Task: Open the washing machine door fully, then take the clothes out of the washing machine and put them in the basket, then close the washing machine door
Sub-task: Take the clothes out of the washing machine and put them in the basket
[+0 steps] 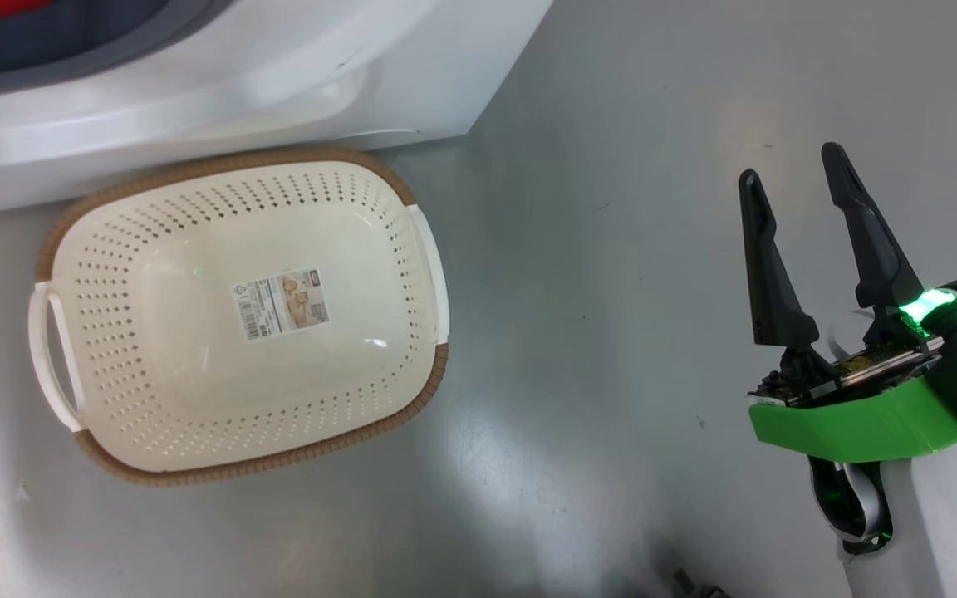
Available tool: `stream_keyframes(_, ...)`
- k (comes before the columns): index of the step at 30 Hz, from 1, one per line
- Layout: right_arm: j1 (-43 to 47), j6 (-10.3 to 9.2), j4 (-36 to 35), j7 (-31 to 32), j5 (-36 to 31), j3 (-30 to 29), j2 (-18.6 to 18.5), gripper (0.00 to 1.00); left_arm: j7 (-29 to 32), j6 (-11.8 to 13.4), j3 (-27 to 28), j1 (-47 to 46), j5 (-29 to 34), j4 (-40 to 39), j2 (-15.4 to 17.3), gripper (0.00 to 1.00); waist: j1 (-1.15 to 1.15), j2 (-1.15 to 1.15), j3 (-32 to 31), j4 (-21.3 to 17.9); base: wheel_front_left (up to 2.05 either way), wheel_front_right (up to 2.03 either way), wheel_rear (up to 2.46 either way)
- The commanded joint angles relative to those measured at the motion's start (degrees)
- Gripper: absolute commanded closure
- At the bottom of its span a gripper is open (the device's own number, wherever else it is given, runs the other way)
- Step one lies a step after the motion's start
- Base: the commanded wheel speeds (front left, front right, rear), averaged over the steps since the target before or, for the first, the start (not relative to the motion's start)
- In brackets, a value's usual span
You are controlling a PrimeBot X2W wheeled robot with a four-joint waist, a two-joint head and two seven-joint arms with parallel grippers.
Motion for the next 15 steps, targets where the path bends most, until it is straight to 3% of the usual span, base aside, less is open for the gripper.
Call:
stream_keyframes(1, -0.1, 0.28, -1.2, -0.4, 0.5, 1.2, -0.3, 0.0, -1.3, 0.4, 1.3, 0.5, -0.7, -1.3, 2.7, 1.0, 0.0, 0.0, -0.3, 0.2, 0.0, 0.0, 0.0)
stream_keyframes(8, 0.0, 0.28, -0.9, -0.4, 0.3, 1.0, -0.3, 0.0, -6.3, 0.1, 2.3, 1.4, -2.8, -2.7, 1.4, 1.0, 0.0, 0.0, -1.4, 0.8, 0.0, 0.0, 0.0)
stream_keyframes(15, 0.2, 0.28, -0.8, -0.4, 0.1, 0.7, -0.3, 0.0, -12.8, -2.4, 4.4, 3.5, -6.8, -4.6, -0.5, 1.0, 0.0, 0.0, -2.9, 1.6, 0.0, 0.0, 0.0)
